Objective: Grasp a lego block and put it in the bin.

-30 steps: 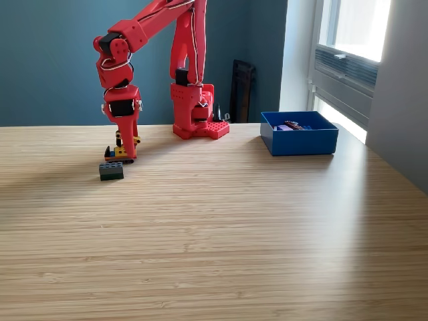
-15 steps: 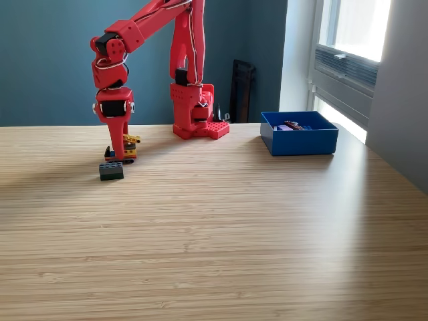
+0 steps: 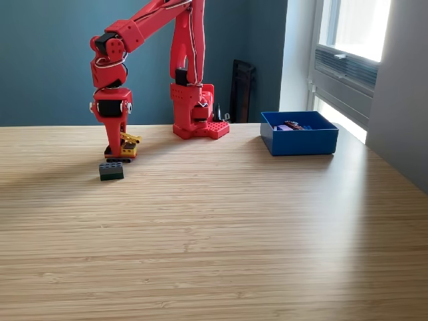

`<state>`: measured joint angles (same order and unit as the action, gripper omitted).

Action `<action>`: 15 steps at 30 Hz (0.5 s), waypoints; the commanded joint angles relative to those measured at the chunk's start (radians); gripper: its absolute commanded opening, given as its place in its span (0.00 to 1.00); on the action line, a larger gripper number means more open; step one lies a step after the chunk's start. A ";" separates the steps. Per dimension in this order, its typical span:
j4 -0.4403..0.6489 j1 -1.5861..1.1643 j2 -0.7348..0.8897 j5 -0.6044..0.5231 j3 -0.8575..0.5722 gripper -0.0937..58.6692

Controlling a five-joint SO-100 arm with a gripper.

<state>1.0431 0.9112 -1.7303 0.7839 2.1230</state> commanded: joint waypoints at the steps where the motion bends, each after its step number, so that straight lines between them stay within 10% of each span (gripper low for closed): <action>1: 0.141 -0.089 -0.026 -0.114 -0.058 0.00; 15: 0.577 -0.541 -0.034 -0.580 -0.482 0.00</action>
<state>1.5555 0.4786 -1.7303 0.2669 1.7641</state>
